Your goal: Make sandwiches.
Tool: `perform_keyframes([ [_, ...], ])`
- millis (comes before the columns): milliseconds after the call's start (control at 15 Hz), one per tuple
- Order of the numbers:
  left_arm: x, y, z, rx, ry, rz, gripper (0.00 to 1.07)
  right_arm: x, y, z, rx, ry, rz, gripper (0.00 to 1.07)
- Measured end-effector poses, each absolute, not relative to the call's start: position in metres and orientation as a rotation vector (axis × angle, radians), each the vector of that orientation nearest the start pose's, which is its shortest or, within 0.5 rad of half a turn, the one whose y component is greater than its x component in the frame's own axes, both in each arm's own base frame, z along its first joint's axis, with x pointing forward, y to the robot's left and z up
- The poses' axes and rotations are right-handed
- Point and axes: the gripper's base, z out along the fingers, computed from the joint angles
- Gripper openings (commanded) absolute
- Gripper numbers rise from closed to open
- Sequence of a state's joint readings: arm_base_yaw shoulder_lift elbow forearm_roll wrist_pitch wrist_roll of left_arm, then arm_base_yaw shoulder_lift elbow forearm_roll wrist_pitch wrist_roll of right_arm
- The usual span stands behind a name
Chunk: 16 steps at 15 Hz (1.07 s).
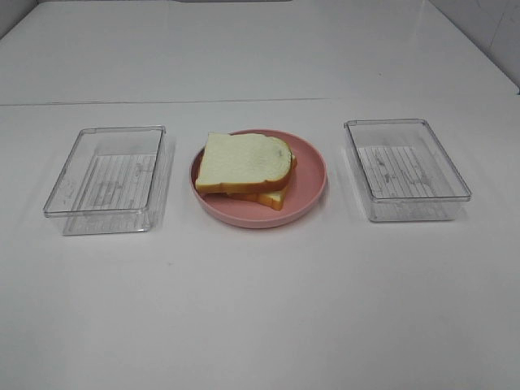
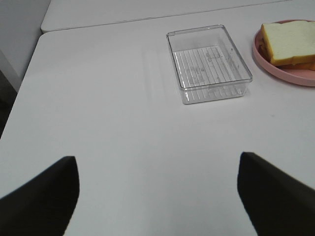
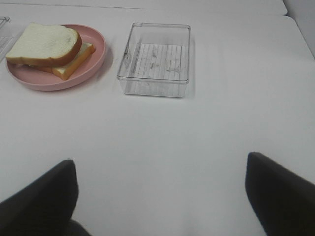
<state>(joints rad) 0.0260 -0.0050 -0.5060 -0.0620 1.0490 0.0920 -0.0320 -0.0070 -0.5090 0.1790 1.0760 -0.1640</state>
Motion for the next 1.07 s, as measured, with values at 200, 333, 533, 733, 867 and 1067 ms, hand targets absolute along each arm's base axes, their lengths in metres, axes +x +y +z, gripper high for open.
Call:
perform_keyframes([
  [200,-0.0059,-0.005,0.28,0.069,2.019,0.001,0.83,-0.0079,0.0145,0.2795,-0.146,2.027,0.091,0.87],
  [333,-0.0059,-0.005,0.28,0.069,2.019,0.001,0.83,-0.0079,0.0145,0.2795,-0.146,2.027,0.091,0.87],
  [533,-0.0059,-0.005,0.28,0.069,2.019,0.001,0.83,-0.0079,0.0145,0.2795,-0.146,2.027,0.091,0.87],
  [733,-0.0059,-0.005,0.28,0.069,2.019,0.001,0.83,-0.0079,0.0145,0.2795,-0.146,2.027,0.091,0.87],
  [867,-0.0059,-0.005,0.28,0.069,2.019,0.001,0.83,-0.0079,0.0145,0.2795,-0.146,2.027,0.091,0.87],
  [1067,-0.0059,-0.005,0.28,0.069,2.019,0.001,0.83,-0.0079,0.0145,0.2795,-0.146,2.027,0.091,0.87],
])
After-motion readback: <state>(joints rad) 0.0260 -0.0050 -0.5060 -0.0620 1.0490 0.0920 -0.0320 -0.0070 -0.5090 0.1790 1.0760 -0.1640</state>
